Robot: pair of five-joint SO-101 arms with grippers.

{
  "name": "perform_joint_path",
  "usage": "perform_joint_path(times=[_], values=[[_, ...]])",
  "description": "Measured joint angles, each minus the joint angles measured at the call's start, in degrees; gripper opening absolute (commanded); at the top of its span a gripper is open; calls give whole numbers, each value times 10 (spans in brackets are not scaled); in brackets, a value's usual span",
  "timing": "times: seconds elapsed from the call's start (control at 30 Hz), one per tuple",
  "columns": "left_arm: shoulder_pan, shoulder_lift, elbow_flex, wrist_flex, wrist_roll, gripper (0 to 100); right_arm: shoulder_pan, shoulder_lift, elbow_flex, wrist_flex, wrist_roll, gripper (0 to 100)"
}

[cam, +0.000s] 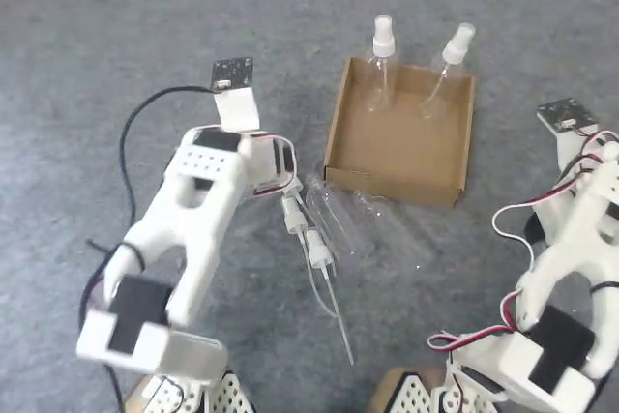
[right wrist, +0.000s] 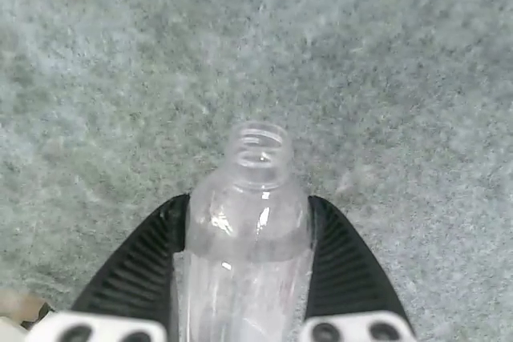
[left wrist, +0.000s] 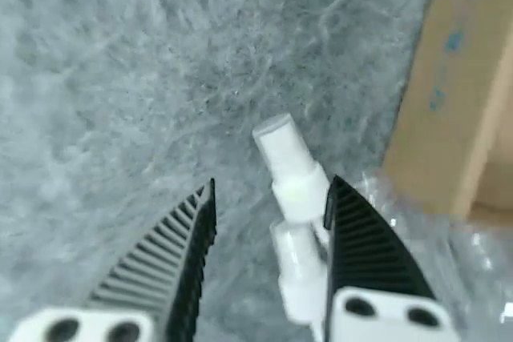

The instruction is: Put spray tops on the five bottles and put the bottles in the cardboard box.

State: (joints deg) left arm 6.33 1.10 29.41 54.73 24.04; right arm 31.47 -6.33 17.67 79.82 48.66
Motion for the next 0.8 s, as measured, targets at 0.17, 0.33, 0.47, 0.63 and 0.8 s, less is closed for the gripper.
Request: perform_joint_path(times=[0.17,0.33,0.47,0.63,0.8], values=[[6,98,-54,0,33,200,0,0,0,0,2,6],[12,162,-84,-11,40,186,0,0,0,0,2,6],[11,168,-98,-11,40,129,0,0,0,0,2,6],[11,168,-98,-11,42,103,0,0,0,0,2,6],[11,168,-98,-11,40,90,0,0,0,0,2,6]])
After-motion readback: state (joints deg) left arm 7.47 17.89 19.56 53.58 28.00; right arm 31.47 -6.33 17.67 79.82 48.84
